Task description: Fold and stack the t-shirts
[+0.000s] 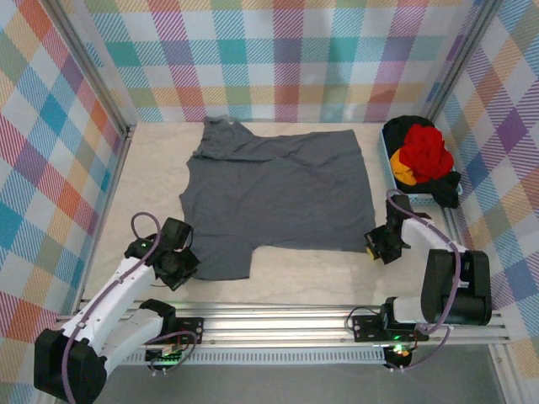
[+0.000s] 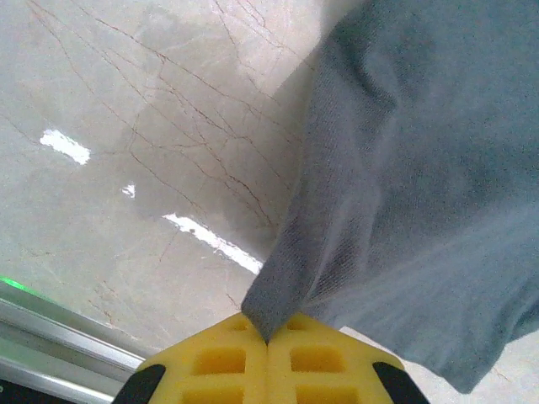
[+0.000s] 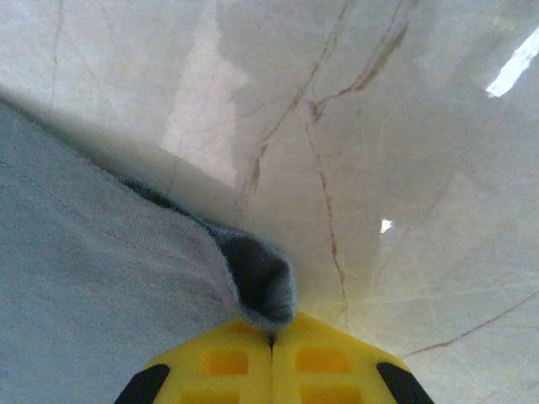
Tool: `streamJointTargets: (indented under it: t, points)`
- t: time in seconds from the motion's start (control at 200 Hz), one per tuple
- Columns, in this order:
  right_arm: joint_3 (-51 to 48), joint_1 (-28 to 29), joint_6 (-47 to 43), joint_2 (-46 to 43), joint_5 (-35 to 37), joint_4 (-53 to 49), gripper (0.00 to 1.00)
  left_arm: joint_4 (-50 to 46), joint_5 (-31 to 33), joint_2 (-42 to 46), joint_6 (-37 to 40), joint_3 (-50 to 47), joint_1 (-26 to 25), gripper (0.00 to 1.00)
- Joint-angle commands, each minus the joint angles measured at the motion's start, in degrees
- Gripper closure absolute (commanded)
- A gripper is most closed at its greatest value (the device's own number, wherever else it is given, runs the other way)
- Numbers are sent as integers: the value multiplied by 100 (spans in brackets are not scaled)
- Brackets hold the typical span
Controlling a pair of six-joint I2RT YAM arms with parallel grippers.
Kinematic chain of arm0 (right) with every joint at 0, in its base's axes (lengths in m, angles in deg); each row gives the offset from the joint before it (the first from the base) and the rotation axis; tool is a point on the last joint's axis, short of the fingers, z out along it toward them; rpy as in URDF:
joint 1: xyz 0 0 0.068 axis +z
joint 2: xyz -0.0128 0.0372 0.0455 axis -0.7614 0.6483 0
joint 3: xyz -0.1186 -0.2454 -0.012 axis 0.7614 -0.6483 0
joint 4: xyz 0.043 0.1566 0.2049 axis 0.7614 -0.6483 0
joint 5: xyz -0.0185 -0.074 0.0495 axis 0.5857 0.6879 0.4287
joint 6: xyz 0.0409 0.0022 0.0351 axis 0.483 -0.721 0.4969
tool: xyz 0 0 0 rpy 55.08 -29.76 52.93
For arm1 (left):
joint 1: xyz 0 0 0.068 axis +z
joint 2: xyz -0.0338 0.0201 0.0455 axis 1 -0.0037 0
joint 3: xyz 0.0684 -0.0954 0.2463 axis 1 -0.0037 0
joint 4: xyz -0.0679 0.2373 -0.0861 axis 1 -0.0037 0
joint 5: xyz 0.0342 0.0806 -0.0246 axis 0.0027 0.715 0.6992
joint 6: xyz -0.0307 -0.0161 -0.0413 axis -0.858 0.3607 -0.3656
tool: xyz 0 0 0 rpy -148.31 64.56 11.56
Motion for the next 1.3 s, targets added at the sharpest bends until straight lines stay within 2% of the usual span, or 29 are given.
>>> streamJointTargets:
  t: [0.0,0.24,0.465,0.655,0.805,0.955,1.1,1.295]
  points:
    - [-42,-9,-219,-423,197,99,100,-361,-163,186,-56,80,-82,100]
    - [236,-8,-577,-1541,317,-1193,100,-913,-270,866,-231,310,-84,100]
    - [304,-9,-526,-2569,403,-2167,100,-1372,-387,1835,-583,673,-84,100]
    - [240,-6,-489,-2865,228,-2283,100,-1039,-561,1895,-651,586,-84,100]
    - [414,-3,-560,-2618,333,-2013,100,-492,-346,1298,-665,998,-84,100]
    - [838,-5,-660,-1963,396,-1725,100,-41,128,218,-288,1823,-67,100]
    - [1294,-9,-786,-1192,447,-1419,100,412,110,-1041,107,2392,73,100]
    - [1788,-9,-829,-191,594,-1108,100,870,244,-2152,534,3029,370,100]
